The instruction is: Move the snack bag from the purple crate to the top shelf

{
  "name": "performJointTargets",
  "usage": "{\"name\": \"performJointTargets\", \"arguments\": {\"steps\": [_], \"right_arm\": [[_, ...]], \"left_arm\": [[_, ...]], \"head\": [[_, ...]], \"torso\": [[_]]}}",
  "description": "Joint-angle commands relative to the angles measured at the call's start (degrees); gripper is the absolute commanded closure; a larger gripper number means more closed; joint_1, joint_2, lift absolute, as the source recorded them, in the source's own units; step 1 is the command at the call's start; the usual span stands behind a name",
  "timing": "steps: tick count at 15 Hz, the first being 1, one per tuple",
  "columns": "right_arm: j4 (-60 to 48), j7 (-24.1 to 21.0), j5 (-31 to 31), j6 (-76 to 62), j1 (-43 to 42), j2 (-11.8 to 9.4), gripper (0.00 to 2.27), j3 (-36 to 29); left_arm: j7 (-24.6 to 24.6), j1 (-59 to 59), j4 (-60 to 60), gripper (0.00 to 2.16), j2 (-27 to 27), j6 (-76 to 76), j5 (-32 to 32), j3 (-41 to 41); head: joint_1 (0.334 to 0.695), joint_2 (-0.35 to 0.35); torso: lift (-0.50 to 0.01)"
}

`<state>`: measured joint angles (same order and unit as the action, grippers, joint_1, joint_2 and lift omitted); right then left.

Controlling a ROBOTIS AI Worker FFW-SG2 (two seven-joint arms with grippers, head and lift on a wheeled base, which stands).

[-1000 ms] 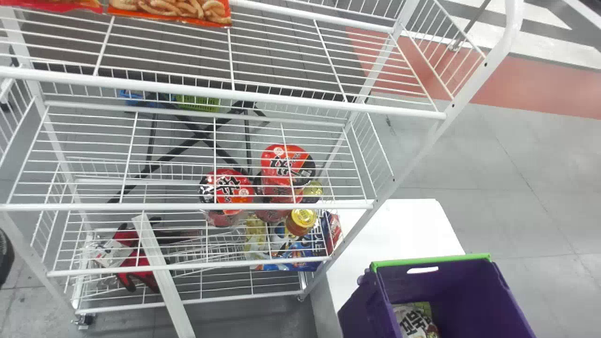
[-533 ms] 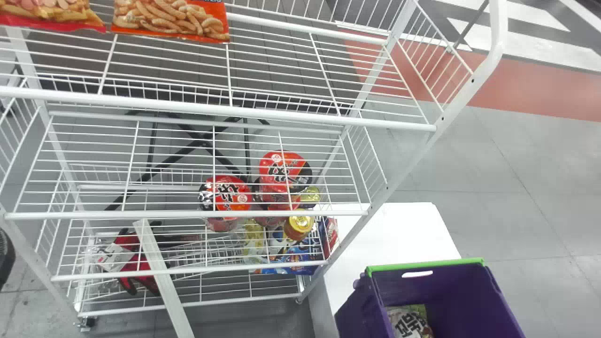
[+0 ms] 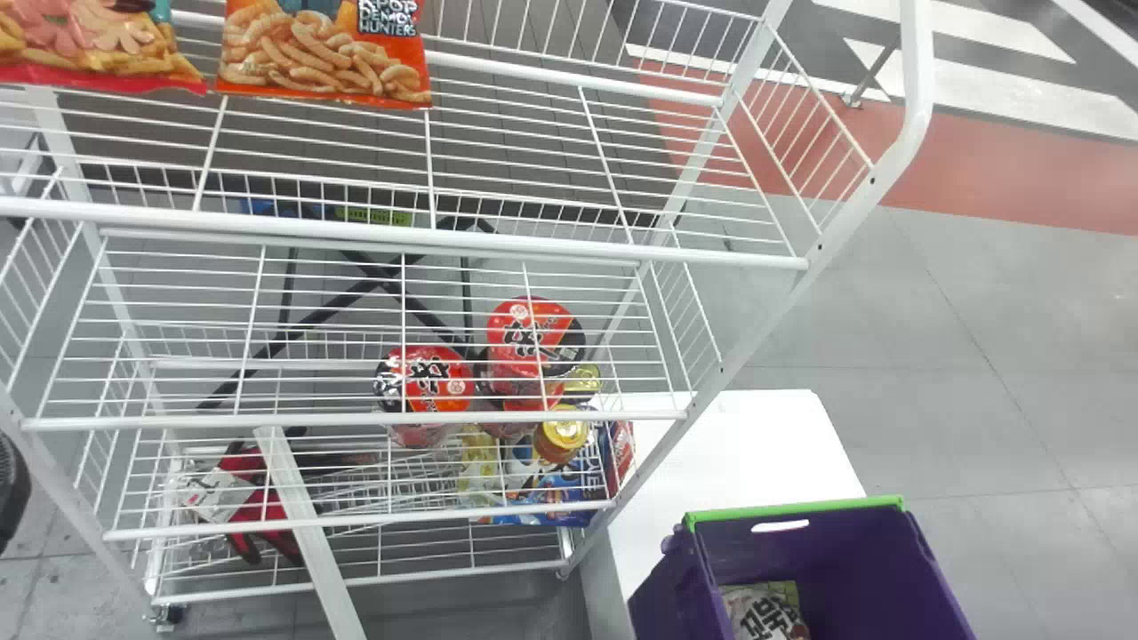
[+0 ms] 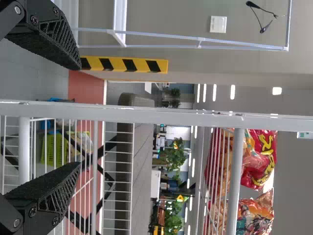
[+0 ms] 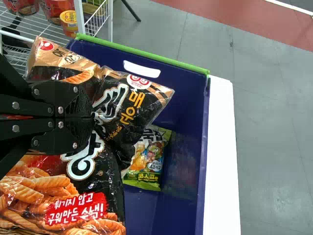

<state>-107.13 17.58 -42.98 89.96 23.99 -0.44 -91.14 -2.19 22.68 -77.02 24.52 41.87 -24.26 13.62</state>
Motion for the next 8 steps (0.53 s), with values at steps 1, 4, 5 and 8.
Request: {"name": "performJointTargets", "arguments": {"steps": [1,4,5,8], "right_arm": [[-0.09,0.0,0.0,0.12,0.0,0.49,2.25,-0.09],[-0.36,0.0,0.0,0.12,0.0,0.49,2.25,-0.17],[-0.36,0.09,0.0,0.12,0.0,0.49,2.25,-0.17],[-0.44,0.18,0.0,0.12,0.0,0.49,2.25,0.0]], "left_arm": [[0.0,0.08,-0.15,0.13,0.09,0.0,0.09,0.0],[0.0,0.17,-0.24,0.13,0.27,0.0,0.09,0.0],[-0.09,0.17,-0.32,0.13,0.44,0.0,0.09,0.0],[-0.09,0.44,-0.76,0.13,0.7,0.0,0.09,-0.09]], "head": [[0.695,-0.35],[0.695,-0.35],[0.695,-0.35],[0.695,-0.35]], "torso": [[-0.2],[-0.188],[-0.184],[-0.172]]}}
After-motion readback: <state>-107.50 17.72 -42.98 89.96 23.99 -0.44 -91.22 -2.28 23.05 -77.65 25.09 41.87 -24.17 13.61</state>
